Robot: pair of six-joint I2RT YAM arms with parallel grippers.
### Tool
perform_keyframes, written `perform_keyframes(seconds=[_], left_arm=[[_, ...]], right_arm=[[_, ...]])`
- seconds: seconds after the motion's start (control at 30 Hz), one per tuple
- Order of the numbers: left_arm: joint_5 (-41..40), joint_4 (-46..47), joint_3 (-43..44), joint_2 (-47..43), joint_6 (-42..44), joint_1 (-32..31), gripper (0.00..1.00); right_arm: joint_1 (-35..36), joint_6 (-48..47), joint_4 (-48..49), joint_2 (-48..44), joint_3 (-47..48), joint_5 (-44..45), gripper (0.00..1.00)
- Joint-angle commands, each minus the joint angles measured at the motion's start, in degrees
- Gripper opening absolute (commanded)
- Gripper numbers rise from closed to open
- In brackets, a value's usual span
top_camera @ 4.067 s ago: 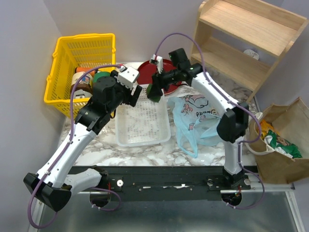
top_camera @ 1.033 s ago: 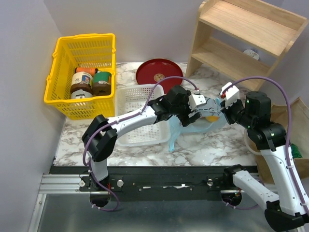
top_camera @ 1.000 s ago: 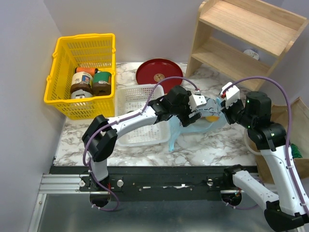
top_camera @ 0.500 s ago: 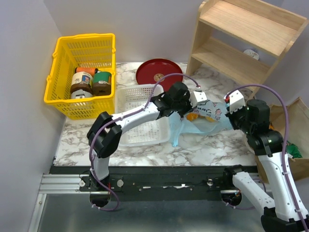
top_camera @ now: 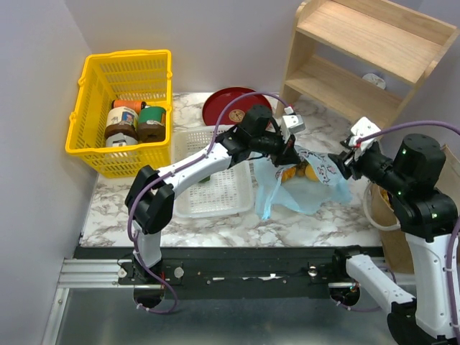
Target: Untie the knot of the grocery bags and take out the mixed food
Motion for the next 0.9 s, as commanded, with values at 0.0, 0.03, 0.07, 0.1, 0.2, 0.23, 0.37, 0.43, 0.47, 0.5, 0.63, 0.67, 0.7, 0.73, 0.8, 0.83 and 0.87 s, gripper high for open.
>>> perform_keyframes(seconds=[0.0,0.03,0.07,0.1,0.2,0.23,0.37,0.43,0.47,0.5,0.63,0.67,0.7,0.73,0.8,0.83,0.87], left_arm=[[7.07,5.69,-1.54,-0.08,-9.38,0.88,0.00],[7.16,5.86,-1.54,0.01,-9.73,1.06,0.00],[7.34,6.13,-1.54,0.18,-10.35,1.24,0.00],[7.60,6.13,-1.54,0.36,-11.74,1.58,0.00],[8.39,8.32,-1.37,0.88,-13.07,2.20,0.00],[8.48,8.59,-1.37,1.06,-13.68,2.38,0.00],[9.18,9.55,-1.37,1.76,-14.74,3.34,0.00],[9.54,10.34,-1.46,2.12,-15.71,3.96,0.00],[9.62,11.04,-1.46,2.29,-16.58,3.96,0.00],[10.23,11.31,-1.37,2.55,-16.85,4.22,0.00],[11.91,12.11,-1.02,2.91,-17.56,4.49,0.00],[12.17,12.28,-1.02,2.91,-17.56,4.49,0.00],[12.61,12.11,-1.19,2.91,-17.12,4.66,0.00],[12.96,11.93,-1.45,2.82,-16.60,4.75,0.00],[13.14,10.62,-1.46,2.73,-15.28,4.84,0.00],[13.40,10.26,-1.54,2.82,-14.23,4.84,0.00],[13.58,9.91,-1.46,2.99,-13.96,4.93,0.00]], right_arm=[[3.98,-7.88,-5.31,2.08,-0.71,-15.50,0.44],[7.73,-12.60,-6.19,3.04,-2.37,-14.45,0.39],[9.95,-15.08,-7.42,3.40,-3.61,-13.40,0.35],[11.97,-17.54,-7.87,3.58,-4.92,-12.34,0.28],[18.83,-28.09,-9.19,3.67,-9.85,-8.47,0.19],[20.67,-32.03,-9.19,3.58,-11.34,-6.73,0.18],[22.71,-39.35,-9.72,3.31,-17.14,-2.94,0.17],[22.80,-42.51,-9.89,3.05,-18.73,-1.71,0.17],[22.80,-43.75,-9.98,2.79,-19.78,-1.26,0.17],[22.80,-44.81,-9.29,2.18,-22.58,-0.56,0.17],[22.89,-47.27,-0.34,1.99,-33.10,12.30,0.15],[22.80,-47.36,4.38,2.34,-34.98,15.32,0.14],[22.80,-48.41,6.00,2.87,-37.00,18.40,0.12],[22.37,-49.03,8.10,3.66,-40.41,24.43,0.11],[21.31,-48.16,10.58,3.75,-41.32,25.38,0.10],[20.26,-46.68,10.67,2.88,-41.32,25.02,0.09],[20.16,-45.62,12.41,2.61,-41.85,25.63,0.09]])
